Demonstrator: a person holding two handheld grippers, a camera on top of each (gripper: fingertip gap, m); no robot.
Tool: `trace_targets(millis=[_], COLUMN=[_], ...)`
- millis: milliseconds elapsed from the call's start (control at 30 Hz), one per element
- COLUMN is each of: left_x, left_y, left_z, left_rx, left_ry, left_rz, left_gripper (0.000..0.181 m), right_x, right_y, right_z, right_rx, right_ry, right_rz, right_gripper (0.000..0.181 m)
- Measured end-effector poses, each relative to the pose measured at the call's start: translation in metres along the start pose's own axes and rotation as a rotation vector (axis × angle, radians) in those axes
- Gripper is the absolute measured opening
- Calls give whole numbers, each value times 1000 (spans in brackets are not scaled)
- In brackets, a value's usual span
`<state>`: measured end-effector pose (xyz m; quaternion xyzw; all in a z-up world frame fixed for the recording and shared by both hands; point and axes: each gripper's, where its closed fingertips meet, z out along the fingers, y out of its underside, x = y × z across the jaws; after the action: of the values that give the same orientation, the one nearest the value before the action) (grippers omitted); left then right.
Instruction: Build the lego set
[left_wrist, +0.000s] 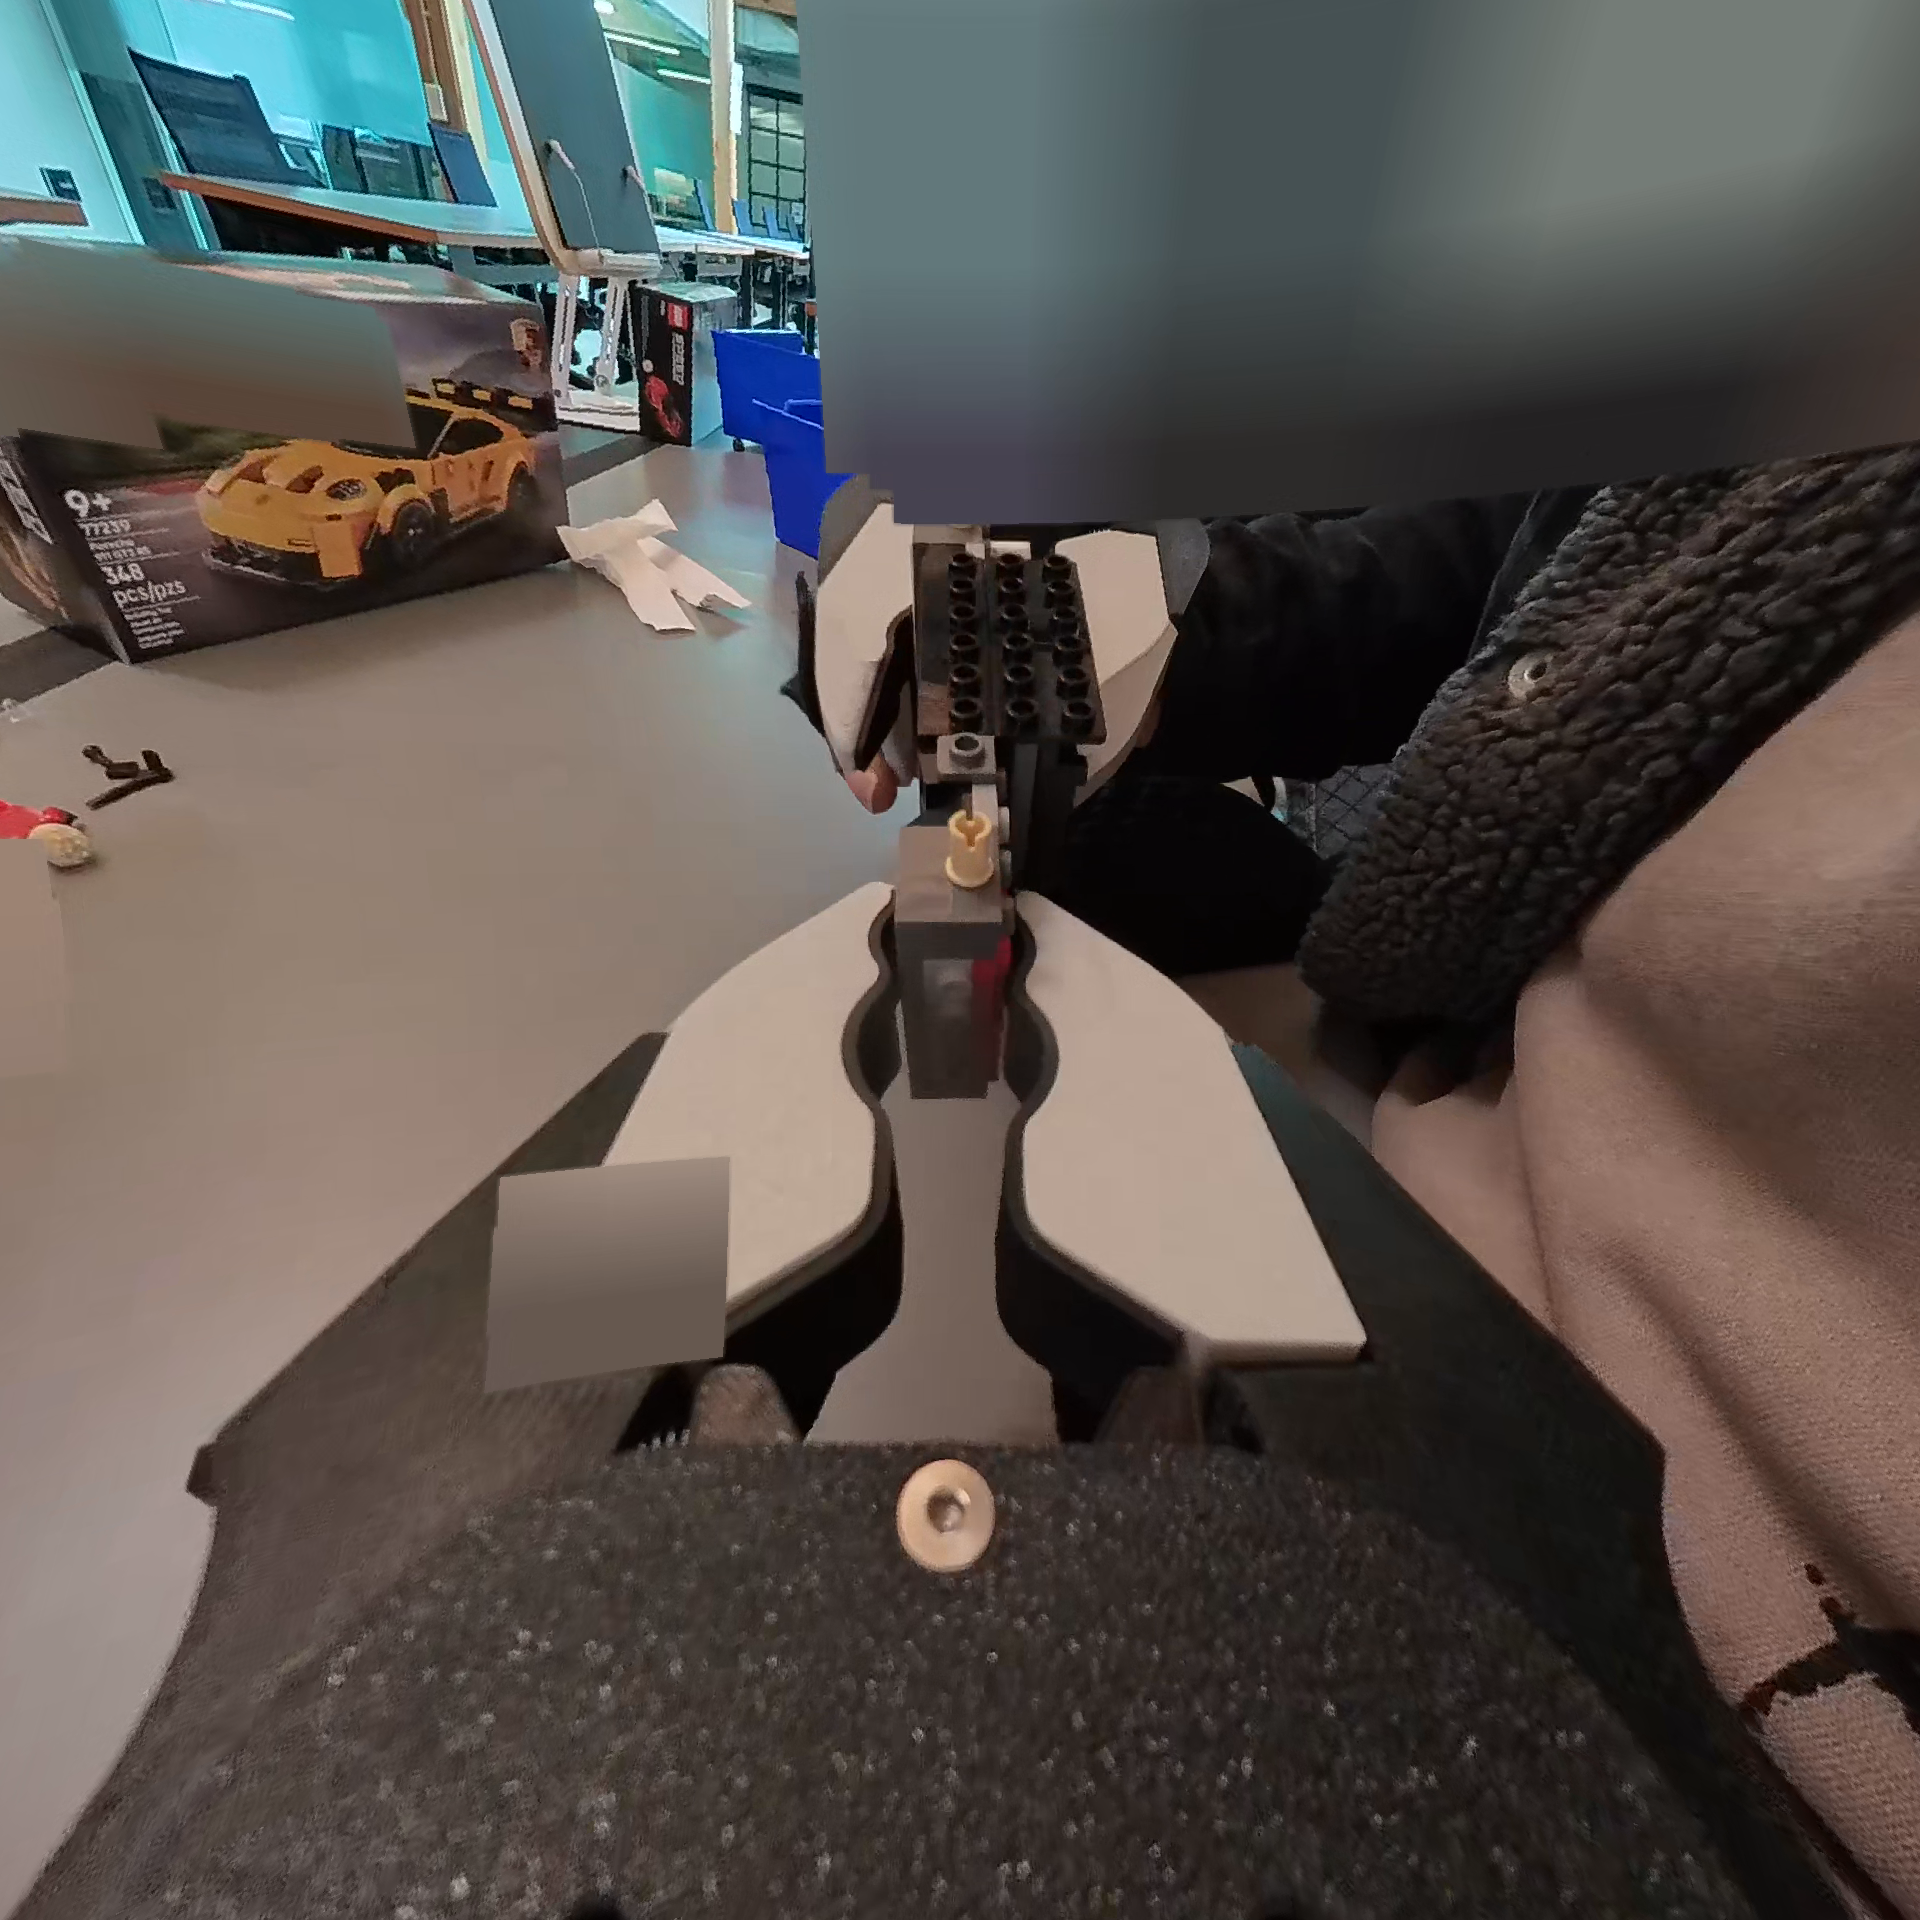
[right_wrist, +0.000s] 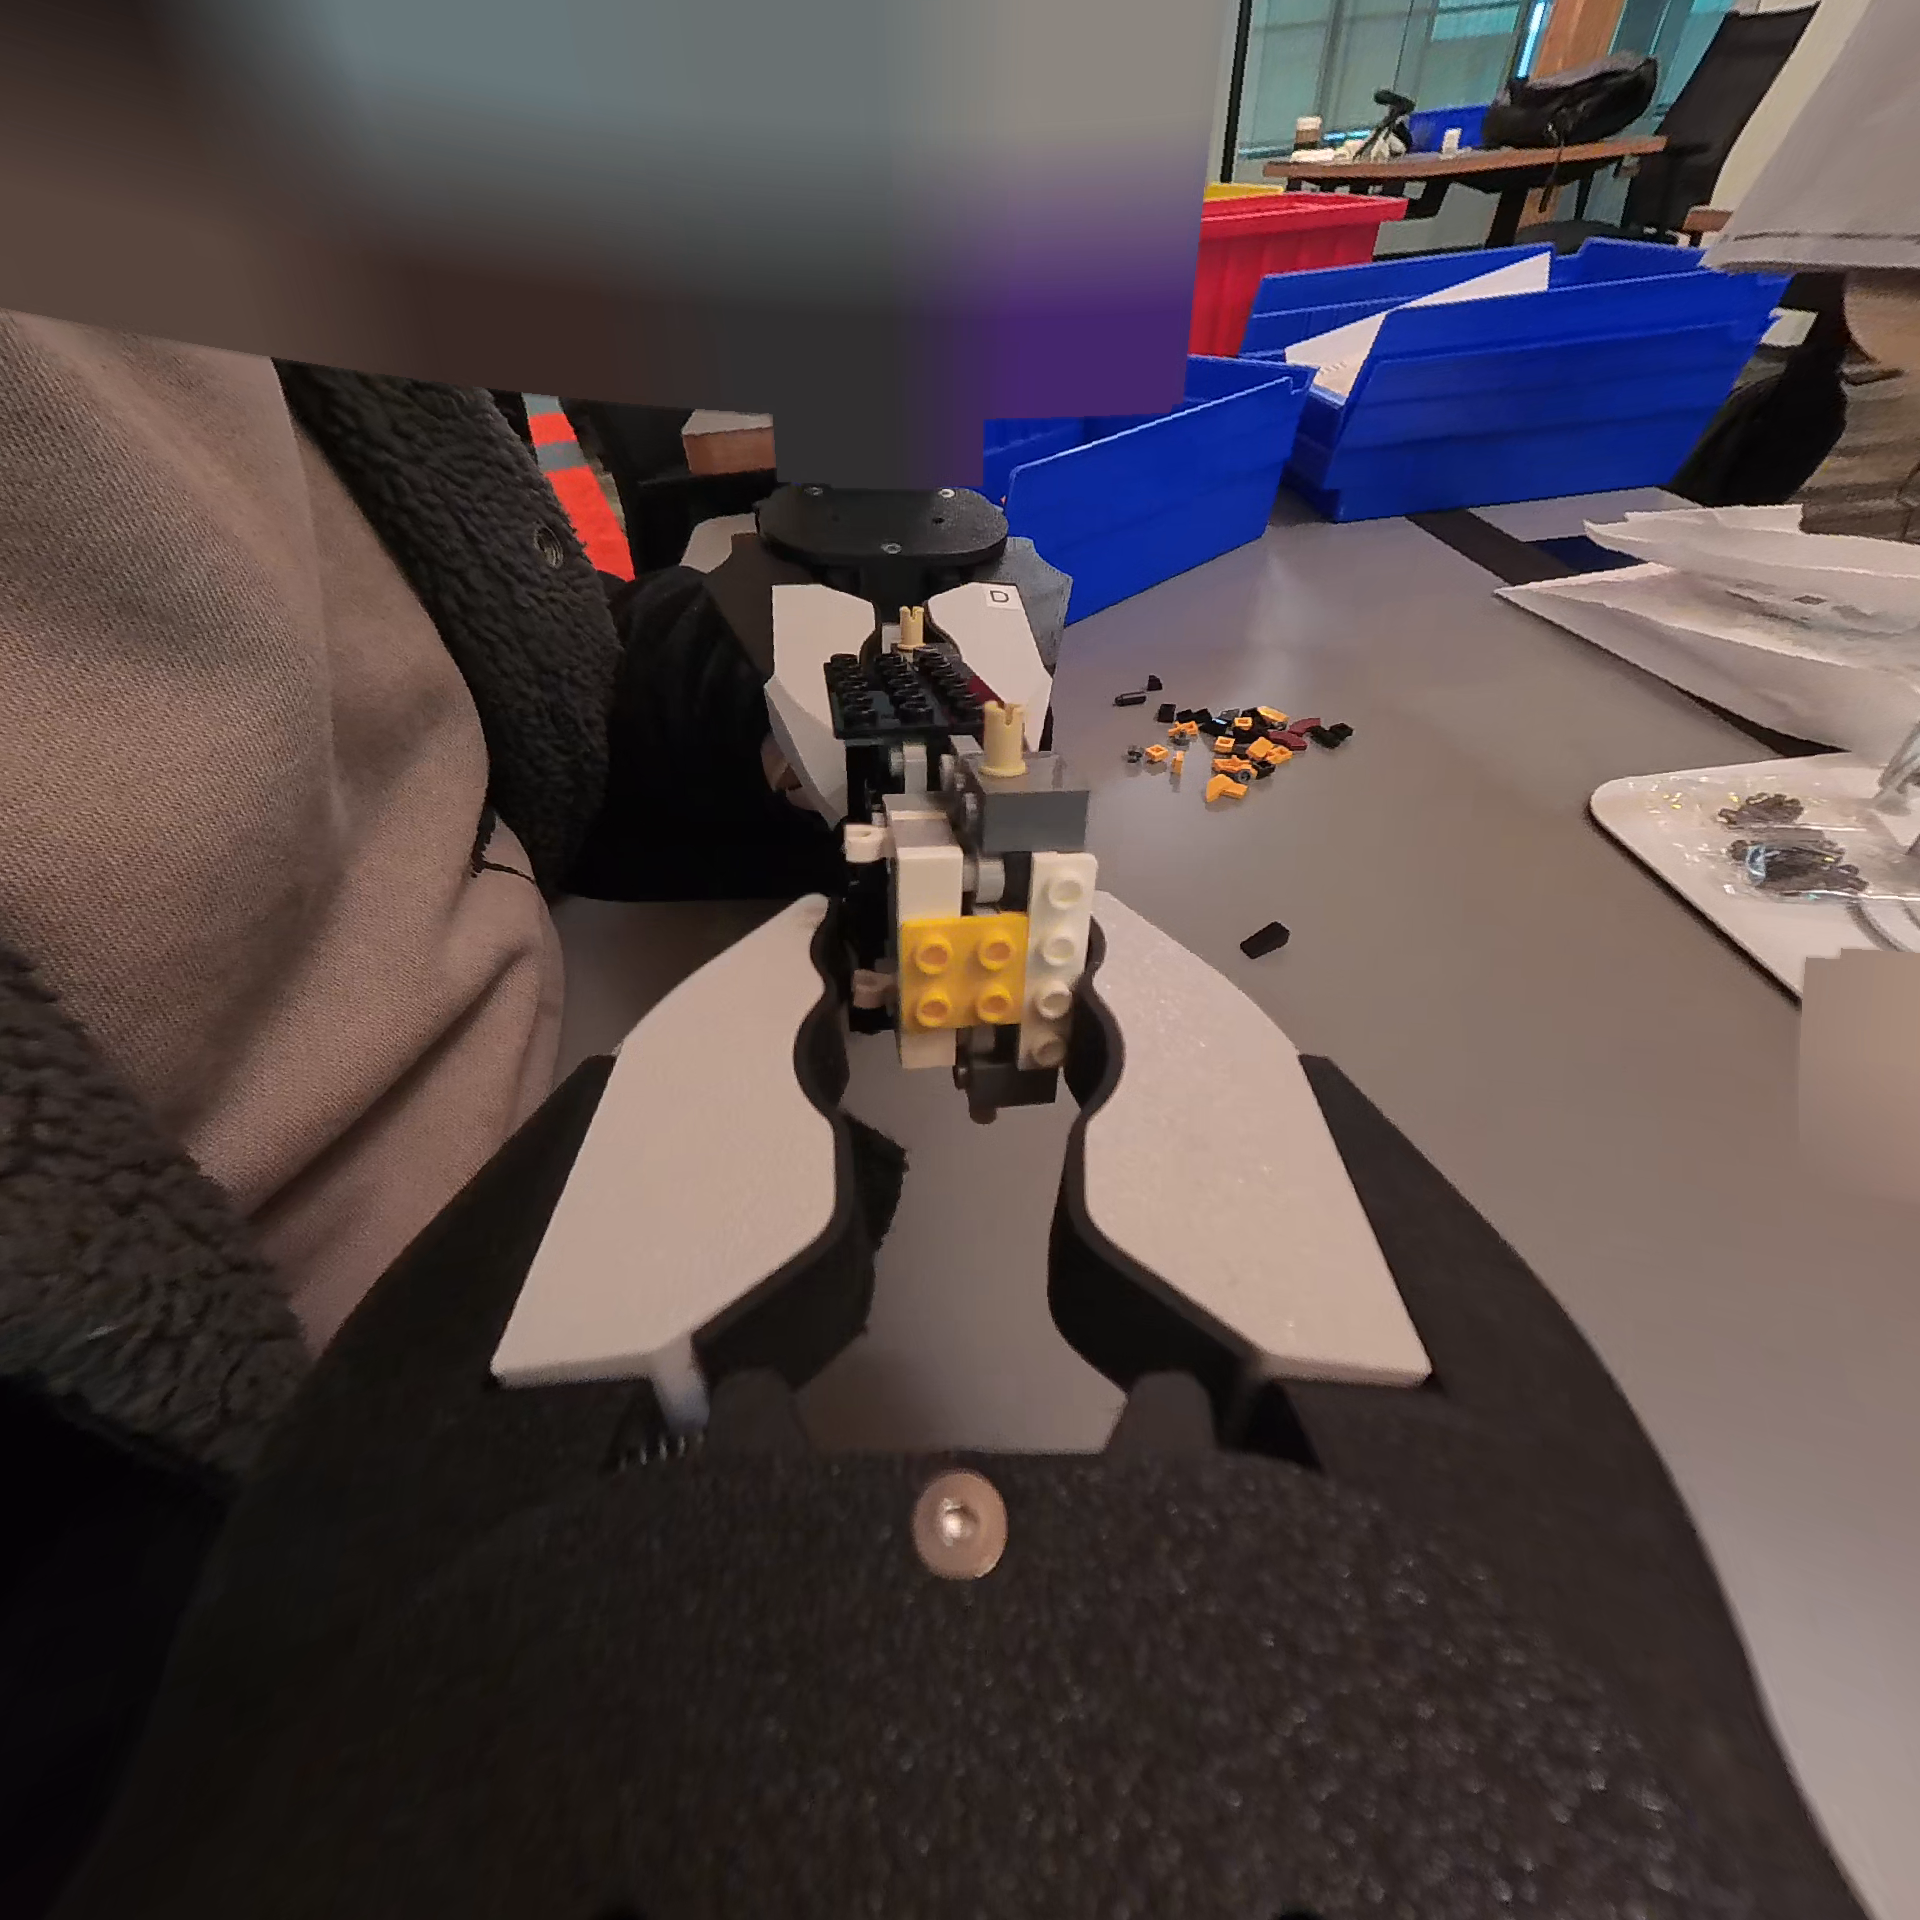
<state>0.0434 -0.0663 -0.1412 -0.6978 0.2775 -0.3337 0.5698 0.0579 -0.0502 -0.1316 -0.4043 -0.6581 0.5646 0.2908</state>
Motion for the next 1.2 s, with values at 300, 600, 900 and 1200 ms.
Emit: trace_targets(millis=[300,600,900,1200], left_x=[-4,1,0,-12], left_y=[1,-5,-26,-26], left_z=[1,5,1,-4], left_rx=[-52,-85,31,84], left_ry=[-14,-6,52,68], left_rz=[-114,-252,-479,-698], left_gripper=[16,16,18,18], right_x=[4,2,5,14], right_y=[5,5,-8,-7], right_z=[0,-5,-5,1], right_rx=[34,191,282,286], right_ry=[-11,-140,-297,-321], right_rz=[133,394,627,775], right_gripper=[38,37,36,35])
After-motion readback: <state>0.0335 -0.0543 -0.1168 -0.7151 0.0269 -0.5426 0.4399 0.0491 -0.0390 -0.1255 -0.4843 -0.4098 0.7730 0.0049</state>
